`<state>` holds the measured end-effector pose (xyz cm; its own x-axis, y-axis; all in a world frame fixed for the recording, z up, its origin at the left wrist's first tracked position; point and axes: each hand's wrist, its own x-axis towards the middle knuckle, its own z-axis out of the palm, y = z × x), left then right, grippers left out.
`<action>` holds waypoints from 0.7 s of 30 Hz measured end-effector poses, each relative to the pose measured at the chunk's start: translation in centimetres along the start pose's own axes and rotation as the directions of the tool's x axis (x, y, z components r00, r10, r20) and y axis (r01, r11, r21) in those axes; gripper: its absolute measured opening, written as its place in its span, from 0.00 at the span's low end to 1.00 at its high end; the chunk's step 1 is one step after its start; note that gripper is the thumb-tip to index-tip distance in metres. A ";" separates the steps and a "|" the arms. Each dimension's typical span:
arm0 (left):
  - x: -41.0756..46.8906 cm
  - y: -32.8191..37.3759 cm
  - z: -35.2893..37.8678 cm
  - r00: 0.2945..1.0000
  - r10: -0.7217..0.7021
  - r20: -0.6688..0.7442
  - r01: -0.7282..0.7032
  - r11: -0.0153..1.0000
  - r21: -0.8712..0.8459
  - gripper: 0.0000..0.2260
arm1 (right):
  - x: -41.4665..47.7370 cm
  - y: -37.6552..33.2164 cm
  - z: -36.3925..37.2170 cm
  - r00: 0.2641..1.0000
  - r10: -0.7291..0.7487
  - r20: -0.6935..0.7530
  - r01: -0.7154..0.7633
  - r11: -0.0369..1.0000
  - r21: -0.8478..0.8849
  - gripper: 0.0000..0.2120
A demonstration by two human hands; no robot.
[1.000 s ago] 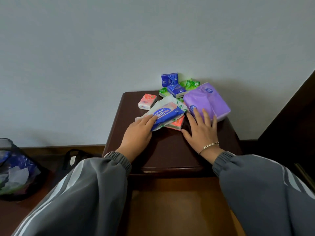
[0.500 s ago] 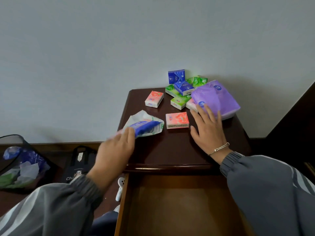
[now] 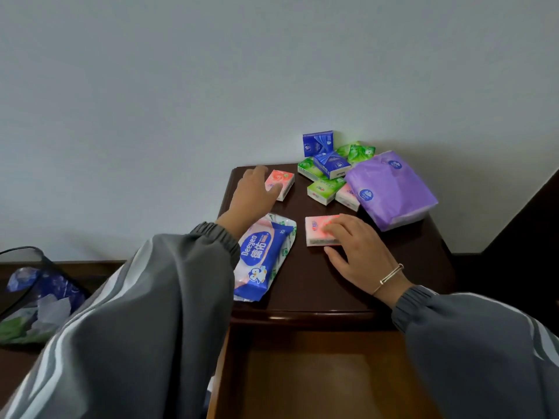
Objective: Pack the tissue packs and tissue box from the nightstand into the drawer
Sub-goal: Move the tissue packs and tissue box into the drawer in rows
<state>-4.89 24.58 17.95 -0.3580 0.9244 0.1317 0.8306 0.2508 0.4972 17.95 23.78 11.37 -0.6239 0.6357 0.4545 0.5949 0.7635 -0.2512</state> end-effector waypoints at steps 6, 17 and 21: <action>5.1 0.4 4.0 0.967 -0.247 0.064 0.250 0.967 -0.052 0.34 | -0.3 0.1 0.2 0.998 0.068 -0.008 -0.067 0.997 0.023 0.15; 4.4 -0.1 1.2 0.929 -0.354 0.104 0.365 0.841 -0.400 0.18 | -0.2 -0.1 -0.1 0.993 0.116 -0.025 -0.117 0.992 -0.046 0.22; 0.0 0.0 -0.3 0.912 -0.312 0.266 0.398 0.515 -0.759 0.13 | -0.4 -0.4 -0.7 0.982 0.185 -0.047 -0.183 0.982 0.040 0.23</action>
<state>-5.00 24.48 18.20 -0.4722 0.8411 -0.2637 -0.0387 0.2791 0.9595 18.27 23.18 11.88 -0.4783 0.7599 0.4403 0.6784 0.6381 -0.3642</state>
